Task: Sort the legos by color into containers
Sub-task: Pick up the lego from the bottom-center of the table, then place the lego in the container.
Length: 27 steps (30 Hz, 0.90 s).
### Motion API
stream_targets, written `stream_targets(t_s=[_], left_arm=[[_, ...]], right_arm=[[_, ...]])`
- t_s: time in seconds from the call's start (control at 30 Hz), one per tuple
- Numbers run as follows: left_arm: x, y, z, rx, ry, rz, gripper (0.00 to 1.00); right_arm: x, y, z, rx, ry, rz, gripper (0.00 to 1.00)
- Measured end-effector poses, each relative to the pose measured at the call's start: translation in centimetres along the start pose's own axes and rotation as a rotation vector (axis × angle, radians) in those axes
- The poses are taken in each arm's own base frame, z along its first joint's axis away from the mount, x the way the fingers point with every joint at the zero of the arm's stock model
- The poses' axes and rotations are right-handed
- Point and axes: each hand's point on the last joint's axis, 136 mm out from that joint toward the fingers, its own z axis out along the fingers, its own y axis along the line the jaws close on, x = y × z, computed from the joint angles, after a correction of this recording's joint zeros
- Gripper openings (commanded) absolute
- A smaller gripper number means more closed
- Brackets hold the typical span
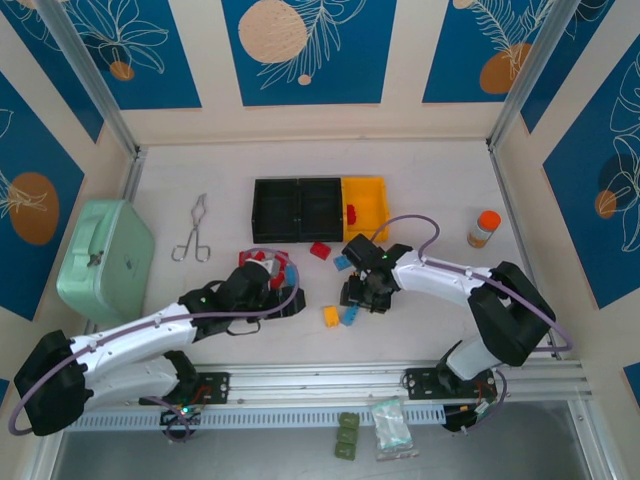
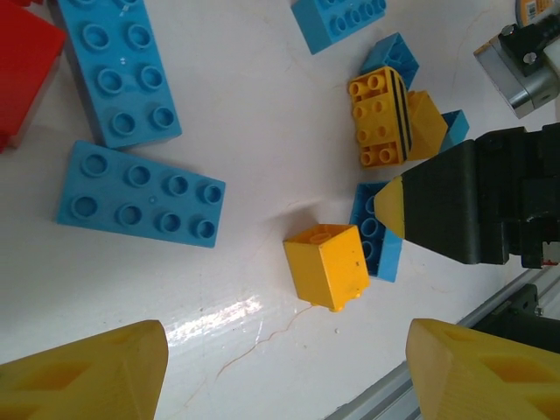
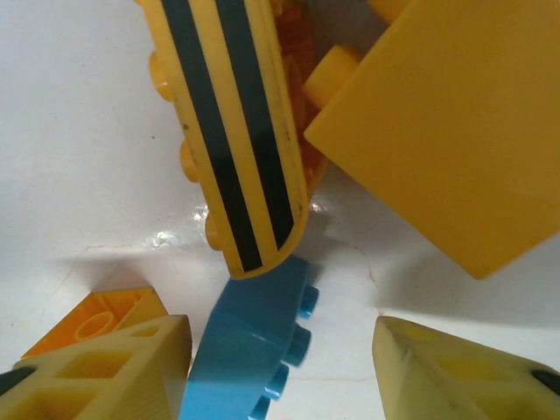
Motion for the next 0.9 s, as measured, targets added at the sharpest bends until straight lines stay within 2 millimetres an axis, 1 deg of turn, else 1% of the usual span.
stream_targets(t_s=[0.07, 0.2, 0.37, 0.43, 0.53, 0.67, 0.77, 0.9], left_arm=[[0.2, 0.3, 0.1, -0.005, 0.003, -0.001, 0.72], [0.3, 0.6, 0.2, -0.013, 0.005, -0.002, 0.72], [0.3, 0.6, 0.2, -0.014, 0.005, -0.002, 0.72], [0.3, 0.6, 0.2, -0.014, 0.005, -0.002, 0.72], [0.3, 0.8, 0.3, -0.019, 0.0, -0.002, 0.72], [0.1, 1.1, 0.2, -0.038, -0.014, -0.002, 0.73], [0.0, 1.5, -0.2, -0.054, -0.026, -0.001, 0.74], [-0.2, 2.1, -1.0, -0.087, -0.045, 0.002, 0.74]], right_arm=[[0.0, 0.1, 0.3, 0.001, 0.004, 0.003, 0.49], [0.0, 0.1, 0.6, 0.004, 0.006, 0.008, 0.33], [0.0, 0.2, 0.5, 0.007, 0.008, 0.001, 0.2], [0.1, 0.2, 0.3, 0.007, 0.008, -0.003, 0.19], [0.1, 0.4, -0.5, 0.001, 0.003, -0.01, 0.19], [-0.4, 1.5, -2.4, -0.036, -0.031, -0.036, 0.18], [-1.3, 2.6, -4.1, -0.065, -0.073, -0.064, 0.18], [-3.6, 4.3, -6.5, -0.103, -0.135, -0.098, 0.17]])
